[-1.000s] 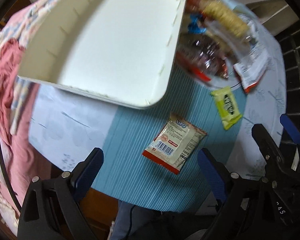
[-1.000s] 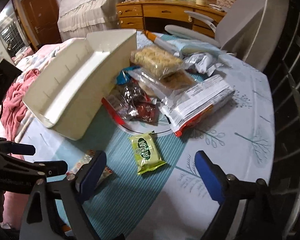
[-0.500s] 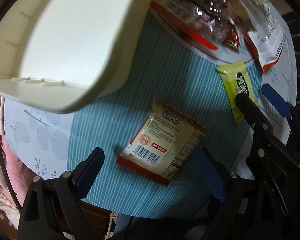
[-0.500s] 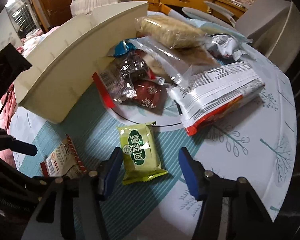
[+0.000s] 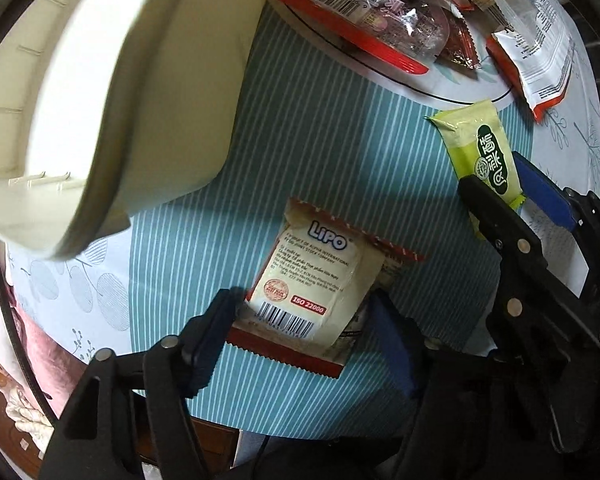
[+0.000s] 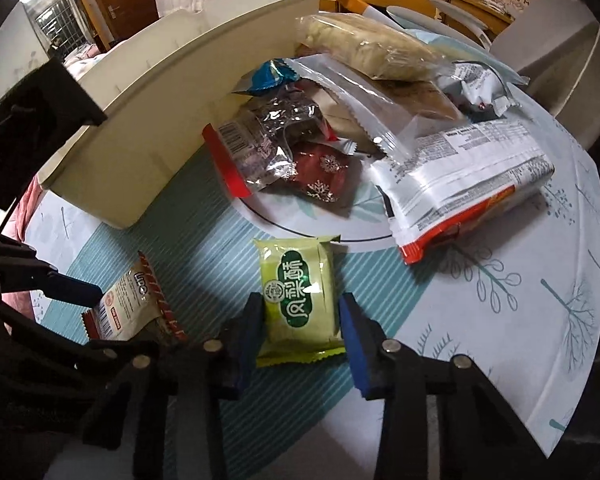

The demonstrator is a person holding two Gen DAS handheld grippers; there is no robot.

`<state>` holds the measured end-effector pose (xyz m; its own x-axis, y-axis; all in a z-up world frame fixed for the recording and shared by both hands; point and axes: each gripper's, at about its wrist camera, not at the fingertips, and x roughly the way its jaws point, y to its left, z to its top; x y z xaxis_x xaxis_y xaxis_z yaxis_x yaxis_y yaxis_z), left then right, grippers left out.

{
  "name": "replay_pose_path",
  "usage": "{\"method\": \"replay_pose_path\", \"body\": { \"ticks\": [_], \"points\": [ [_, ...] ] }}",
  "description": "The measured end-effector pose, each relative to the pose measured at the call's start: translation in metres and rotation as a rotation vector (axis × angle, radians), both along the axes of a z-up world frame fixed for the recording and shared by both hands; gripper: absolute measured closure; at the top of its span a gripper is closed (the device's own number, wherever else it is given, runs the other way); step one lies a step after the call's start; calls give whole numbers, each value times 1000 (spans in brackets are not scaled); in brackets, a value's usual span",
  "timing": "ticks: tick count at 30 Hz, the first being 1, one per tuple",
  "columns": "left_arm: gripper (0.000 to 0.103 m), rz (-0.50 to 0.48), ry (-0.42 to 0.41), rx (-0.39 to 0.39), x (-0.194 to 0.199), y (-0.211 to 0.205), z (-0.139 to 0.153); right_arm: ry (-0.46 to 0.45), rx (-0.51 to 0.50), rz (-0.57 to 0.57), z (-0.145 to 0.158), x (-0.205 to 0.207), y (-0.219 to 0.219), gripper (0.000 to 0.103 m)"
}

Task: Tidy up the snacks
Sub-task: 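Grasp the white LIPO packet with the left tool while the right tool grasps the green packet, then carry both packets over the white tray and open both tools to drop them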

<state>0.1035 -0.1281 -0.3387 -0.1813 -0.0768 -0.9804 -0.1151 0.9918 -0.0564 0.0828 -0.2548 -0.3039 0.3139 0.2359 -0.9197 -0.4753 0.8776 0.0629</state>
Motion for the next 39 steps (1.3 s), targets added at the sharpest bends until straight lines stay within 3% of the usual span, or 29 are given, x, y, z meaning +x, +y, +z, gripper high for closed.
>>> {"method": "replay_pose_path", "body": {
  "ticks": [8, 14, 20, 28, 36, 39],
  "points": [
    [53, -25, 6, 2, 4, -2, 6, 30, 25, -64, 4, 9, -16, 65],
    [54, -42, 41, 29, -1, -9, 5, 35, 38, -107, 17, 13, -28, 65],
    [54, -63, 27, 51, -4, -20, 26, 19, 51, -122, 42, 15, -35, 65],
    [54, -124, -88, 77, -6, -35, 96, -37, 100, -104, 88, 8, -33, 65],
    [54, -193, -285, 56, 2, 3, 198, -125, 107, -108, 129, 4, -15, 65],
    [54, -230, -360, 48, 7, 20, 218, -147, 115, -150, 139, 0, -3, 65]
  ]
}}
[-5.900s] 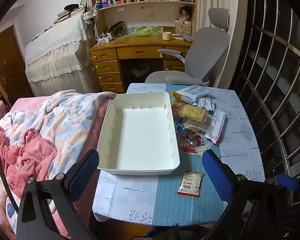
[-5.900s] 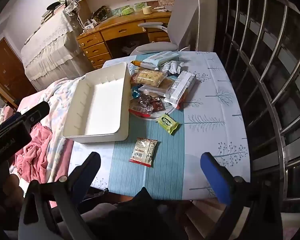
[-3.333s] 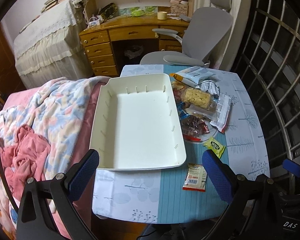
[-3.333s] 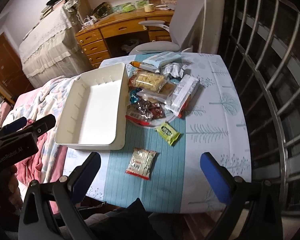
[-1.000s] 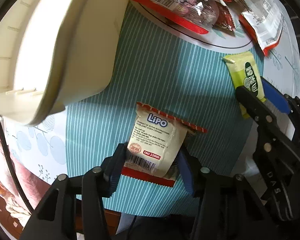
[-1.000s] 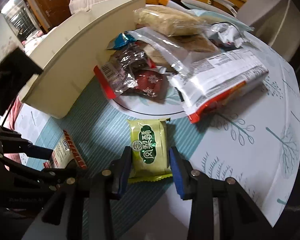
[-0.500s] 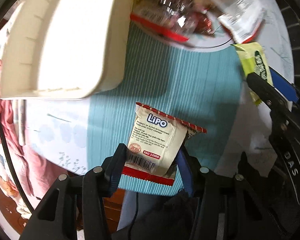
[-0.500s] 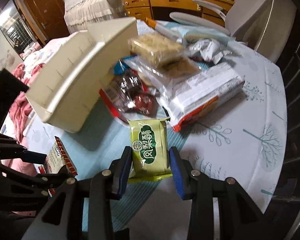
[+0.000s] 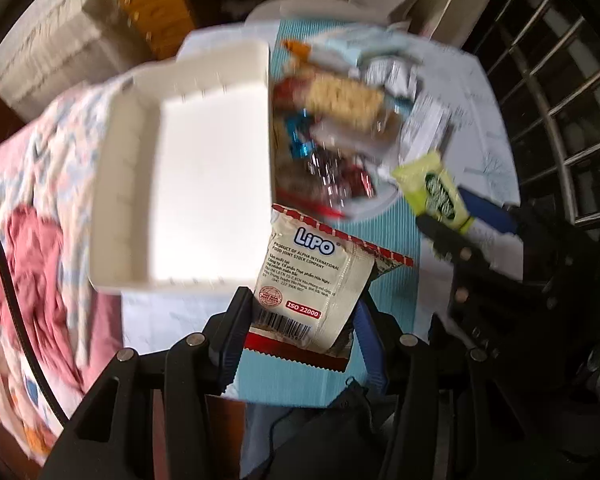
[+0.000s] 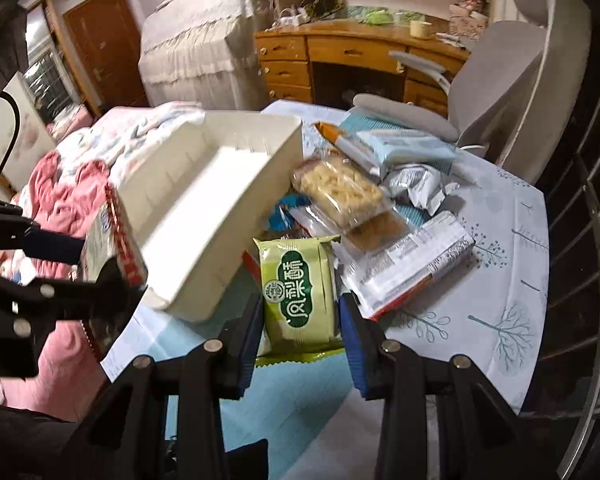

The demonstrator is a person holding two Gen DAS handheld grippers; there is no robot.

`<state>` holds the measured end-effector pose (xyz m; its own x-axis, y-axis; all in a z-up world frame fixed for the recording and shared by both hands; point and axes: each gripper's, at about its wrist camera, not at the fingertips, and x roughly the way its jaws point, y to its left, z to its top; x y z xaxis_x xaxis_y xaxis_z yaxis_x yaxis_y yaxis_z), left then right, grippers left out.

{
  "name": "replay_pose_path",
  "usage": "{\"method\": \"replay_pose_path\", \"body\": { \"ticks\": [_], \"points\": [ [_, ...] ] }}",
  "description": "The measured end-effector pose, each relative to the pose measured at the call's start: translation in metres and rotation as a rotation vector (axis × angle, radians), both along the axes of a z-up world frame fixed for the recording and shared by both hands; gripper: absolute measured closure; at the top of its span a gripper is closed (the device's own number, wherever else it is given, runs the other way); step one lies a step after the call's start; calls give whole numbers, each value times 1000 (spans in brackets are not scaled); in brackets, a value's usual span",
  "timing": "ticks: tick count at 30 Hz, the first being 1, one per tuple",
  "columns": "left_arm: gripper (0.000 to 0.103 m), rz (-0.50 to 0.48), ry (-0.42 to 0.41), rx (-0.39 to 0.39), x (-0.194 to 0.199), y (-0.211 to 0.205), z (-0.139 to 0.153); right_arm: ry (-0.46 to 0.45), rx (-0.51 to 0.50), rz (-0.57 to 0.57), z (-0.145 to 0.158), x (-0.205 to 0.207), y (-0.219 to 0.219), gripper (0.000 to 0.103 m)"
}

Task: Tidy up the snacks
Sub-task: 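Carry both packets over the white tray and open both tools to drop them, then grasp the puffed-snack bag with the left tool while the right tool grasps the white printed bag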

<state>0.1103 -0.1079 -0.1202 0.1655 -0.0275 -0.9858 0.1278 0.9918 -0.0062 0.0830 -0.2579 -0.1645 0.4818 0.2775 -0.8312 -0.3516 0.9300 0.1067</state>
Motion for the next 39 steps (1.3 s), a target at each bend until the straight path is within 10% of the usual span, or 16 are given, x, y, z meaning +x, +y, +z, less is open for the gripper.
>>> {"method": "replay_pose_path", "body": {
  "ticks": [27, 32, 39],
  "points": [
    [52, -226, -291, -68, 44, 163, 47, -42, 271, -350, 17, -10, 141, 63],
    [32, -230, -257, -78, 48, 176, 40, -9, 285, -395, 12, -10, 149, 41],
    [24, -246, -247, -113, 48, 183, 41, -3, 269, -449, 19, -18, 147, 39]
  ]
}}
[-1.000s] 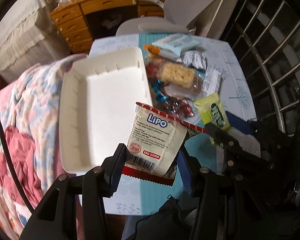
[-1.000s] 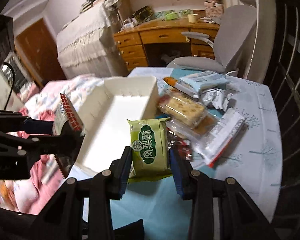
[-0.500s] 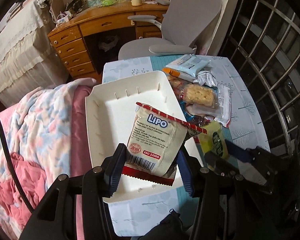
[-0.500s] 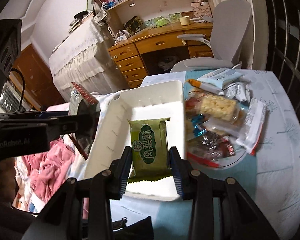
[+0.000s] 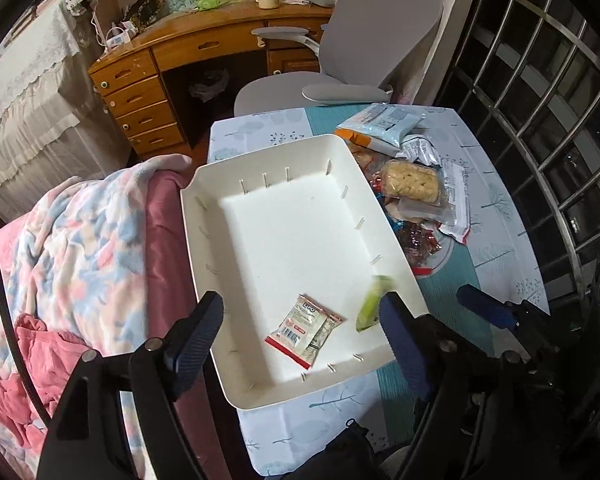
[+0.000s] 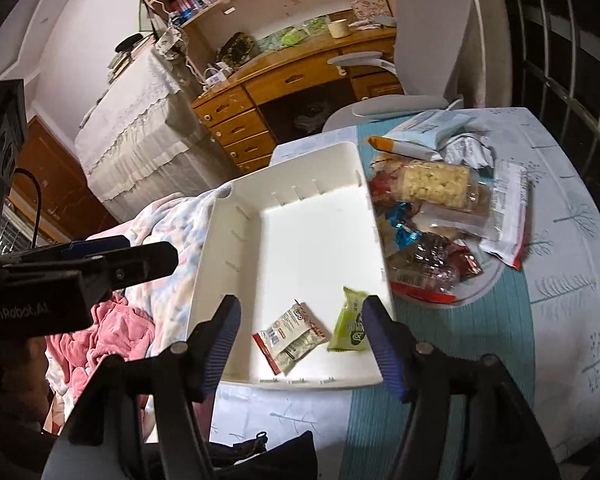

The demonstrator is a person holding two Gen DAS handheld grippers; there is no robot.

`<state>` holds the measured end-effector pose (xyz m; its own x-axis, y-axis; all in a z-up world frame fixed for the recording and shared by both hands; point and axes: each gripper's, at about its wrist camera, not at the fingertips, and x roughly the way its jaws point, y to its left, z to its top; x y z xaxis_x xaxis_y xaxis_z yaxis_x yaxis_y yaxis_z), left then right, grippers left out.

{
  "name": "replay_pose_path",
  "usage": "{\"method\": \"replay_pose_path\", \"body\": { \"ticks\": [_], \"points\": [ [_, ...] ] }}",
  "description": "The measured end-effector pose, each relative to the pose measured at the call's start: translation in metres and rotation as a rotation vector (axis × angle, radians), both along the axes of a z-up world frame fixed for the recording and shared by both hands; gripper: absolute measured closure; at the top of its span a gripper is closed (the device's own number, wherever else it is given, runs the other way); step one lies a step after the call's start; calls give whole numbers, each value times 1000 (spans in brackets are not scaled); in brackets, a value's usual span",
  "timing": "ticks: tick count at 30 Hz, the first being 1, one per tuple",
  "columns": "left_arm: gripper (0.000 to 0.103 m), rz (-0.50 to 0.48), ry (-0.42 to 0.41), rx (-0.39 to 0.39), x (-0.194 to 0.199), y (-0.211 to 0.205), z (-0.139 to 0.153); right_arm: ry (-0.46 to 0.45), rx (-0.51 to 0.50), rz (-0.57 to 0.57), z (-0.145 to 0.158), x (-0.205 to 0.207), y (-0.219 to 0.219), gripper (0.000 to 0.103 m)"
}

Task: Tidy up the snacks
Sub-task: 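Grasp the puffed-snack bag with the left tool while the right tool grasps the white printed bag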

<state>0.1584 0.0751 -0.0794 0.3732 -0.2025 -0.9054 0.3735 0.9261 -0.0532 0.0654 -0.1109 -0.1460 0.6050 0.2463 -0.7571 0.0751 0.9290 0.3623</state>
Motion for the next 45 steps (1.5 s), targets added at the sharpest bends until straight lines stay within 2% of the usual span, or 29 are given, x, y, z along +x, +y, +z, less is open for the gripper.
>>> {"method": "replay_pose_path", "body": {
  "ticks": [9, 15, 19, 24, 31, 35, 39, 45],
  "points": [
    [24, -21, 47, -58, 2, -20, -3, 46, -9, -78, 5, -19, -29, 39],
    [23, -35, 116, -117, 7, -46, -8, 65, 4, -119, 3, -22, -59, 39],
    [23, -20, 155, -143, 13, -65, -11, 83, 21, -140, -1, -20, -82, 39],
    [22, 14, 205, -161, 29, -92, -15, 121, 96, -191, -11, -8, -125, 39],
    [19, 92, 289, -157, 62, -138, -34, 174, 145, -231, -29, 15, -168, 39],
    [19, 158, 361, -134, 84, -161, -52, 224, 164, -243, -52, 40, -198, 39],
    [19, 236, 416, -109, 105, -182, -72, 250, 173, -244, -67, 57, -215, 39],
    [19, 404, 537, -115, 137, -200, -115, 275, 160, -210, -99, 96, -241, 39]
  ]
}}
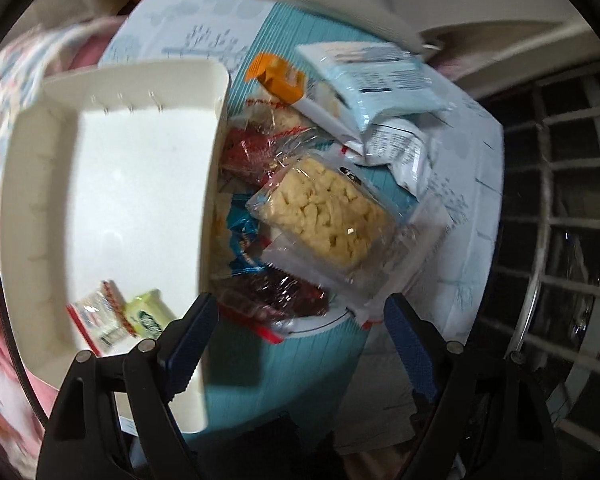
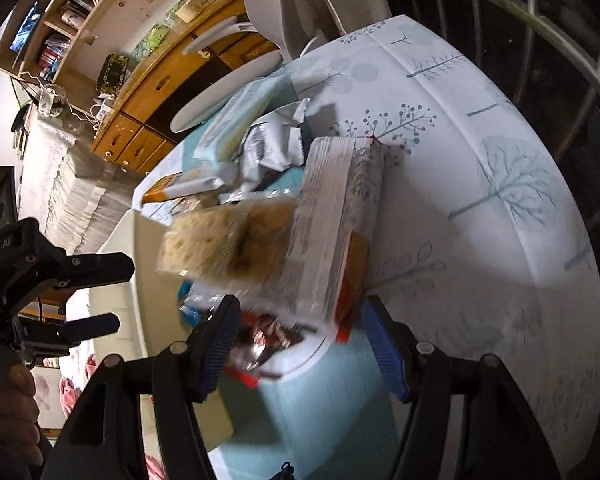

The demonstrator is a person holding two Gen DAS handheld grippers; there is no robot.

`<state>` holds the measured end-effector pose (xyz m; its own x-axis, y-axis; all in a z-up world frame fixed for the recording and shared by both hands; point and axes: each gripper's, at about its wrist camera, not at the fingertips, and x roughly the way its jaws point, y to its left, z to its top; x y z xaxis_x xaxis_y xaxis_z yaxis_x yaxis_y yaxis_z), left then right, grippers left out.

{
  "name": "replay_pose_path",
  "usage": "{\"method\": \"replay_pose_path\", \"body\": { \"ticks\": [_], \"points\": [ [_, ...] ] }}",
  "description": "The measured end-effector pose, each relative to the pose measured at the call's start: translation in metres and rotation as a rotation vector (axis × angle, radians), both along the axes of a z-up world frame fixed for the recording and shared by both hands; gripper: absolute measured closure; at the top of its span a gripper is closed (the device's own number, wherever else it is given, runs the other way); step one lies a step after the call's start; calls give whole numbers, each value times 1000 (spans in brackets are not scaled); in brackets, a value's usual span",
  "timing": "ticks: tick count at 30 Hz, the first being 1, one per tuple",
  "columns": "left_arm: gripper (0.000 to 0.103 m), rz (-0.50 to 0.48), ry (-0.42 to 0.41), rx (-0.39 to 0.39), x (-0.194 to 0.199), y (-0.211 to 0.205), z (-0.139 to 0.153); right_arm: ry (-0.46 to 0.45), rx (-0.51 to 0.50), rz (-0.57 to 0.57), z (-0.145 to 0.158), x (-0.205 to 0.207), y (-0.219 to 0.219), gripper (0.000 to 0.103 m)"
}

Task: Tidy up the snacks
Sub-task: 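Grasp the puffed-snack bag with the left tool while the right tool grasps the white printed bag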

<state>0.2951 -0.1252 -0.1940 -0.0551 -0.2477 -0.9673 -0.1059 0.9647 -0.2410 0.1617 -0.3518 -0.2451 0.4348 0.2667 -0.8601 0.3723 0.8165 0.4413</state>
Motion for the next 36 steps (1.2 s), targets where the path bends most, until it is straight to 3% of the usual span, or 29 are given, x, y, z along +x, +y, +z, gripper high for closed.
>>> {"method": "replay_pose_path", "body": {
  "ticks": [9, 15, 21, 28, 36],
  "points": [
    [19, 169, 98, 64, 31, -21, -47, 1, -37, 56, -23, 30, -12, 39],
    [19, 218, 142, 86, 43, -28, -69, -20, -76, 98, -37, 50, -12, 39],
    [17, 235, 115, 81, 59, -37, -80, -19, -114, 108, -46, 61, -13, 37],
    [17, 257, 151, 99, 69, -44, -100, -25, -172, 119, -47, 68, -7, 36],
    [36, 255, 148, 67, 68, -51, -103, -12, -192, 122, -53, 74, -6, 34]
  ]
}}
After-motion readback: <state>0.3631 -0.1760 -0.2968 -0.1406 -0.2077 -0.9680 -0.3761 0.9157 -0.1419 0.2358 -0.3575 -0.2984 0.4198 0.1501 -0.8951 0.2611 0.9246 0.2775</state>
